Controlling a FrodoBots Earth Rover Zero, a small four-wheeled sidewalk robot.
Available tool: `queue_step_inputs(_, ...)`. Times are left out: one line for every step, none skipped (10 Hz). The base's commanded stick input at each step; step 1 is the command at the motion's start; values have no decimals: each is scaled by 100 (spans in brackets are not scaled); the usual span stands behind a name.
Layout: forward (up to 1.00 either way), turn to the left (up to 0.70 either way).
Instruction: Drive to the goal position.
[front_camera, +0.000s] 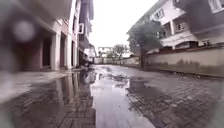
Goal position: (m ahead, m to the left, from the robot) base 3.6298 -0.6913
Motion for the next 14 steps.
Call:
queue_step_inputs(70,0)
queue_step_inputs(70,0)
queue_step_inputs(70,0)
queue_step_inputs(70,0)
queue_step_inputs(70,0)
queue_step_inputs(70,0)
queue_step_inputs(70,0)
queue_step_inputs(70,0)
queue_step_inputs(70,0)
queue_step_inputs(70,0)
queue_step_inputs(70,0)
queue_step_inputs(70,0)
queue_step_inputs(70,0)
queue_step_inputs(70,0)
